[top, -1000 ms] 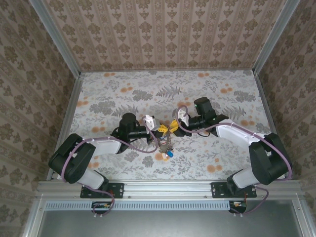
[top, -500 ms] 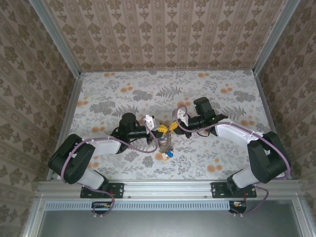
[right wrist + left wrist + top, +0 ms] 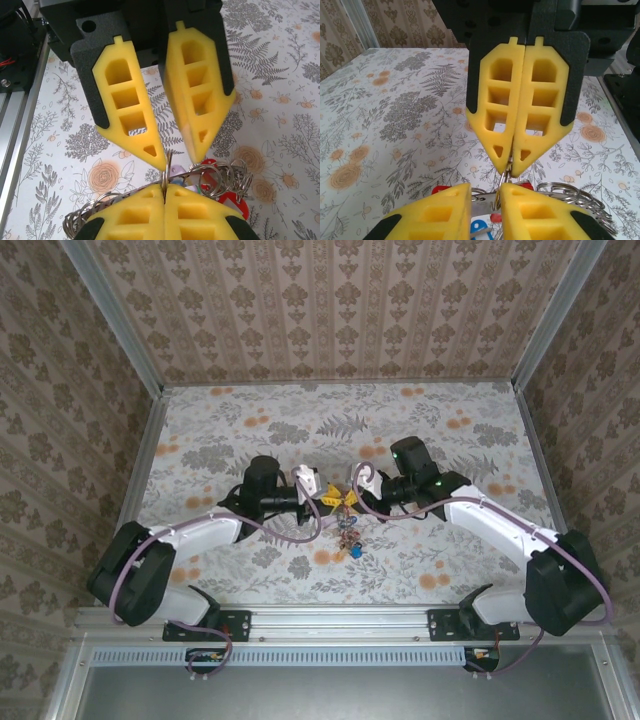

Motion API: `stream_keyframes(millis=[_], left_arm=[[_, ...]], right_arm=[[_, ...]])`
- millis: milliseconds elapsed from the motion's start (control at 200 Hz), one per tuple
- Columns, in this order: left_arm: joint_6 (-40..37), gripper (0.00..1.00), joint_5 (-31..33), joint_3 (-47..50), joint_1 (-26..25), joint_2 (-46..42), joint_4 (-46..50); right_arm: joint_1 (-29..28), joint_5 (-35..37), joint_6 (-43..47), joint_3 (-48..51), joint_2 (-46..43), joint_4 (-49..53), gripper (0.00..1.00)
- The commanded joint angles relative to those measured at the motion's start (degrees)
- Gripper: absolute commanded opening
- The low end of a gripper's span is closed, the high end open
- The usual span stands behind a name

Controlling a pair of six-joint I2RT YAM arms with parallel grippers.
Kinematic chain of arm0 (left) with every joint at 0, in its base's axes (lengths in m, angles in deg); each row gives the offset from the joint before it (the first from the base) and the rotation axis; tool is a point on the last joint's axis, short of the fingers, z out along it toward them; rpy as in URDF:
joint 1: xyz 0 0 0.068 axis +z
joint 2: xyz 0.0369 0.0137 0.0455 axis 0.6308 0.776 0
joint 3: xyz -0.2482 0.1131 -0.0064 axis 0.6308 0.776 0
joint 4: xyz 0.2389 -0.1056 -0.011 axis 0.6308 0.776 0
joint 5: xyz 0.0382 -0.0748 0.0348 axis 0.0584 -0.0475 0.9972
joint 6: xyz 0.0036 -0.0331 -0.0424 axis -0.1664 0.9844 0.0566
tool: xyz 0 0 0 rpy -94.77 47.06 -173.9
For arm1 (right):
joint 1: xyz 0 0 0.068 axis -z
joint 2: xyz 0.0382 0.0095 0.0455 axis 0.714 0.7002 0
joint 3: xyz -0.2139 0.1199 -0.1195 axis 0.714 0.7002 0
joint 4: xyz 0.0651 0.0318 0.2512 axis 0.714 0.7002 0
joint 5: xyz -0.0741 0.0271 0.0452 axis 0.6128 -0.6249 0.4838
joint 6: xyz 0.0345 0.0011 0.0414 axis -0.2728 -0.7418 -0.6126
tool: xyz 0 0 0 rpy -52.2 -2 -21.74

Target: Put the keys on the keyring

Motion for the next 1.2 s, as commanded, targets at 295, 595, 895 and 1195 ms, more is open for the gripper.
stream_keyframes(millis=[295, 595, 895, 1195], left_arm=[[-9.8, 0.08, 0.8, -7.5, -2.1, -1.3, 18.1], [-11.7, 0.0, 0.4, -9.3, -2.5, -0.8, 21.3], [-0.1, 0.0, -6.4, -5.1, -1.0, -1.4, 3.0], [4.0, 0.0, -9.3, -3.9, -0.5, -0.3, -3.0]], right_arm=[[-3.0, 1.2, 0.1, -4.3, -3.5, 3.7, 0.0], [-3.6, 2.5, -0.9, -2.7, -6.0, 1.2, 0.0], [-1.0, 1.5, -7.3, 7.0, -7.0, -11.7, 0.15], [1.5, -2.8, -12.6, 10.8, -6.4, -21.8, 0.06]])
